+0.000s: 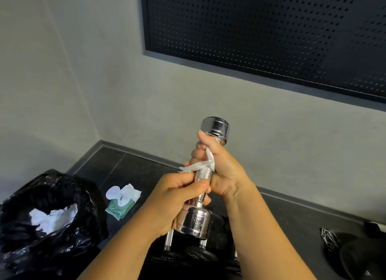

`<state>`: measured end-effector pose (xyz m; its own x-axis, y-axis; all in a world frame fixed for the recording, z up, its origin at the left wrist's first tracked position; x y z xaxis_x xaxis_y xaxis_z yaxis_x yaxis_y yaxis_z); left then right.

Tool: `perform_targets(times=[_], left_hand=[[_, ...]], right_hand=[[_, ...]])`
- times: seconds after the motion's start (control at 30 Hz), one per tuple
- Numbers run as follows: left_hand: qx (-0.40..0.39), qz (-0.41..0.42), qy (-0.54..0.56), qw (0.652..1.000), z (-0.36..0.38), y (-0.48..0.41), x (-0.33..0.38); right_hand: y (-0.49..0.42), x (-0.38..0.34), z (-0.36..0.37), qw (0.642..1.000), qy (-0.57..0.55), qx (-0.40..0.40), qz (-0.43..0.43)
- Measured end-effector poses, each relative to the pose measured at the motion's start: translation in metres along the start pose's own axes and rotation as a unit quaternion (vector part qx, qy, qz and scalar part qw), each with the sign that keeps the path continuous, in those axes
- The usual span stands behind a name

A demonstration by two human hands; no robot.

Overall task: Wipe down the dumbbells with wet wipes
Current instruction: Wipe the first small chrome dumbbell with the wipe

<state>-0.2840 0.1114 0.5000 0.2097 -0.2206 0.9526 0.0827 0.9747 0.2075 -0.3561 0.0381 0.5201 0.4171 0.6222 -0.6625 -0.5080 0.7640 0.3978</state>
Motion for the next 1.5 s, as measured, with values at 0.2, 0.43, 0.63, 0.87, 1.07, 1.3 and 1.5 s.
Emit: perform_targets(times=[0.2, 0.43, 0.63, 0.87, 1.07, 1.3, 1.5], left_hand=[[0.124, 0.034, -0.112, 0.985, 0.004, -0.001, 0.011], [0.170, 0.056, -0.164, 0.970, -0.007, 0.006, 0.007], [0.054, -0.052, 0.162, 0.984, -0.005, 0.014, 0.009], [0.238, 0.095, -0.266, 0.929, -0.021, 0.013, 0.018], [0.110, 0.029, -0.048, 0.992, -0.033, 0.015, 0.008], [0.020, -0.035, 0.090, 0.995, -0.030, 0.018, 0.009], [0.152, 0.130, -0.272, 0.941, -0.032, 0.023, 0.016]], right_hand=[[0.002, -0.009, -0.004, 0.958, 0.197, 0.190, -0.084], [-0.009, 0.014, -0.006, 0.965, 0.198, 0.133, -0.110], [-0.006, 0.026, 0.010, 0.999, 0.001, -0.051, 0.000], [-0.018, 0.030, 0.009, 0.941, 0.286, 0.115, -0.140], [-0.005, 0.026, 0.023, 0.991, 0.118, -0.043, -0.055], [-0.008, 0.022, 0.033, 0.999, -0.016, -0.002, 0.036], [-0.025, 0.029, 0.021, 0.985, 0.079, 0.152, 0.032]])
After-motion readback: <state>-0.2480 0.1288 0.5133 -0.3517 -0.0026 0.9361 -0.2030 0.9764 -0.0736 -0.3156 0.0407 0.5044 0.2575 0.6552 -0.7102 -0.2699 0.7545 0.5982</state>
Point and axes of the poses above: each hand's wrist, its own y-axis away from the middle knuckle, its own z-axis out of the palm, x = y × z, the point moved 5 cm from there along -y, towards the middle knuckle
